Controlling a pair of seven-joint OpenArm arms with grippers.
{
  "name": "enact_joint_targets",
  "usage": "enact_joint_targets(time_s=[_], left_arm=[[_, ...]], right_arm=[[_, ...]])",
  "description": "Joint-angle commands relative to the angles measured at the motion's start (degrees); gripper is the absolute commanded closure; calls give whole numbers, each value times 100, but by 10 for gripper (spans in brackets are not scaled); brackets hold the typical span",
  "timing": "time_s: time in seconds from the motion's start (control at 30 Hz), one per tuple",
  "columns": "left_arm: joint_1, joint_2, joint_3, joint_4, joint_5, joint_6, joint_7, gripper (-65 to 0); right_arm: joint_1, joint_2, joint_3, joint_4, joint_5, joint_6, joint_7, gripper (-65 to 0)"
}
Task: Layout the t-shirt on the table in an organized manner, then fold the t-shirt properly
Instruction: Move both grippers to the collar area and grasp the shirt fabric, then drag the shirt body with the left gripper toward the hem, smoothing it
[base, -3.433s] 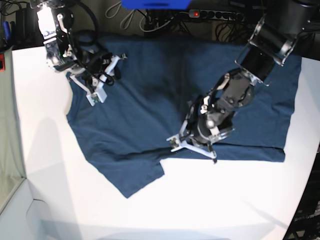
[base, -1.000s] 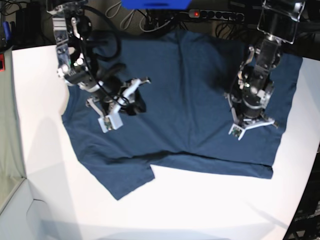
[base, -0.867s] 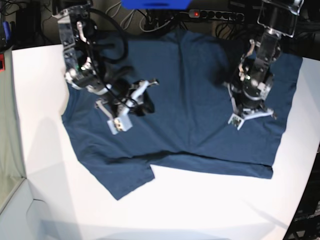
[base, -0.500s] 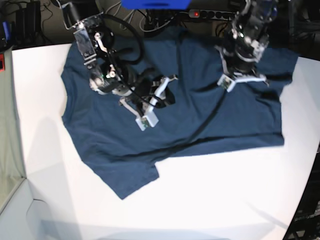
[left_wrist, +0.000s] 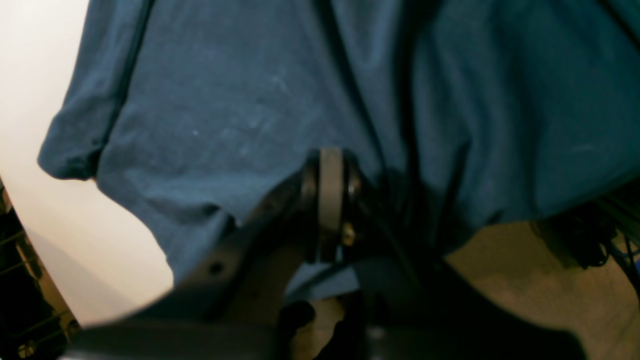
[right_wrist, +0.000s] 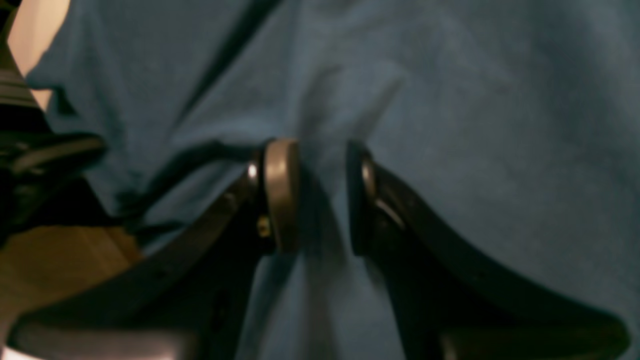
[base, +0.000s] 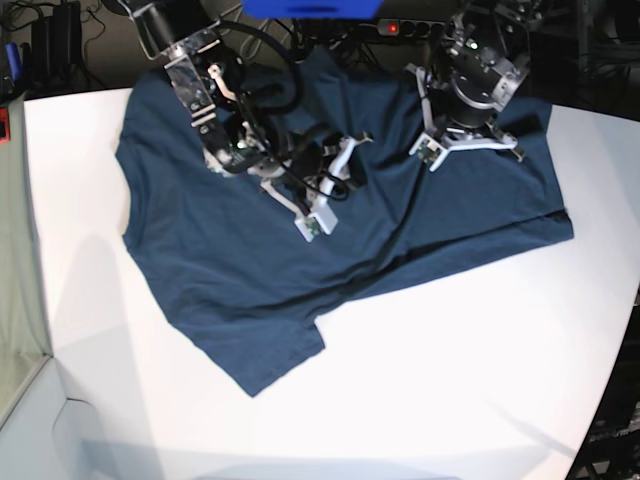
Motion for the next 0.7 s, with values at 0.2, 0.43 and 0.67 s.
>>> enact_joint_targets(time_s=[0.2, 0.43, 0.67], left_arm=[[-540, 154, -422, 47, 12, 50, -95, 0], [-1226, 268, -633, -806, 4, 50, -95, 0], [-1841, 435, -659, -1896, 4, 50, -605, 0]], right_arm=[[-52, 216, 54, -266, 61, -4, 214, -173], [-280, 708, 72, -275, 70, -4, 697, -173], [-368, 954, 72, -257, 70, -4, 732, -142]])
